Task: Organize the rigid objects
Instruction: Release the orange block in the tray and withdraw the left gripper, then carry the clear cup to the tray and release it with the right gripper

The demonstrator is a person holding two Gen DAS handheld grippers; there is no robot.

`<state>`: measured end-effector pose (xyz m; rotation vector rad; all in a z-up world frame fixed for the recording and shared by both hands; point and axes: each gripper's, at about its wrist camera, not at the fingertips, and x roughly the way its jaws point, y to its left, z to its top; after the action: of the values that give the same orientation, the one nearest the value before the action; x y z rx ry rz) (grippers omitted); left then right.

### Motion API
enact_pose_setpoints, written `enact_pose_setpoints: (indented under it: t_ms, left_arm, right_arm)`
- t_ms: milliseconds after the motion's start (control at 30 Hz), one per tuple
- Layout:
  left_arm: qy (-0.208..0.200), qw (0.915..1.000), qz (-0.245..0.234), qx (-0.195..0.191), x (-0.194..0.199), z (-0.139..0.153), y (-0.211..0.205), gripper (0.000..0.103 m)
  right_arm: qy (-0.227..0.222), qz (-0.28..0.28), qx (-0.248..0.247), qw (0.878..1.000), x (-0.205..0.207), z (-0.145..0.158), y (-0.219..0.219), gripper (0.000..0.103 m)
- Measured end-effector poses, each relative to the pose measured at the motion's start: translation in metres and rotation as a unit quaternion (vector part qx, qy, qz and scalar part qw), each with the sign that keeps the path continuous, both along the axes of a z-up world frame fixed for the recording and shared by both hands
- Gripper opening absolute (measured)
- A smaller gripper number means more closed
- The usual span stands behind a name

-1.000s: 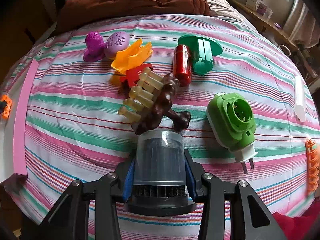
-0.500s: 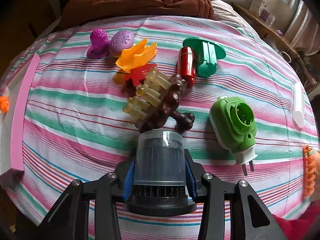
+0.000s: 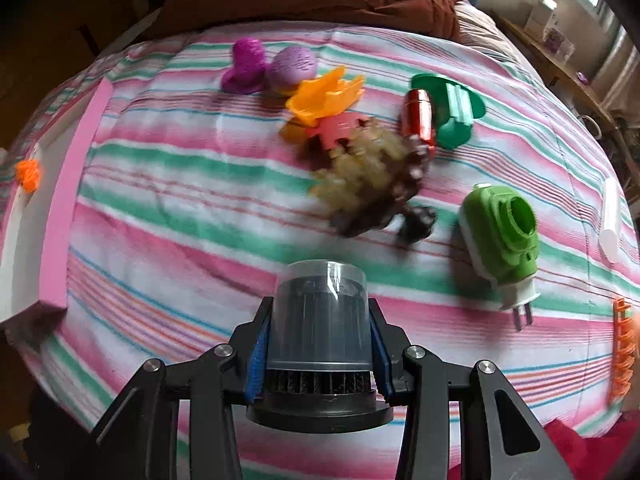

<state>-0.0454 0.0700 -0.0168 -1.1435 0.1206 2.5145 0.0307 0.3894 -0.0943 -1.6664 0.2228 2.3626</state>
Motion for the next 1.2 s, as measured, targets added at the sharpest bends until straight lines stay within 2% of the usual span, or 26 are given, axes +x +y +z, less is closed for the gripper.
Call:
enact_pose_setpoints:
  t_ms: [267,500,567,767,933,1200]
  left_arm:
    - [-0.010,0.9998,0.000,0.017,0.006,0.000,-0.009,0.032]
    - [-0.002,0.9996,0.012,0.025,0.010,0.006,-0.023,0.032]
    - [0.000,0.9996,0.015,0.022,0.010,0.006,-0.026,0.032]
    - [-0.007,0.9993,0.030,0.022,0.009,0.002,-0.038,0.032]
    - [-0.016,0.9987,0.042,0.023,0.007,-0.002,-0.048,0.032]
    - [-0.019,0.9978,0.060,0.022,0.003,-0.006,-0.063,0.032]
  right_arm:
    - [0.013,0.018,0.006,1.000,-0.007,-0.005,-0.027,0.043]
    - [0.050,0.010,-0.035,0.998,-0.007,0.006,-0.045,0.043]
    - [0.061,0.015,-0.042,0.997,-0.019,0.012,-0.052,0.043]
    - [0.100,0.045,-0.057,0.992,-0.032,0.037,-0.074,0.043]
    - [0.128,0.091,-0.077,0.985,-0.035,0.061,-0.108,0.043]
    - [0.133,0.167,-0.112,0.971,-0.062,0.071,-0.171,0.043]
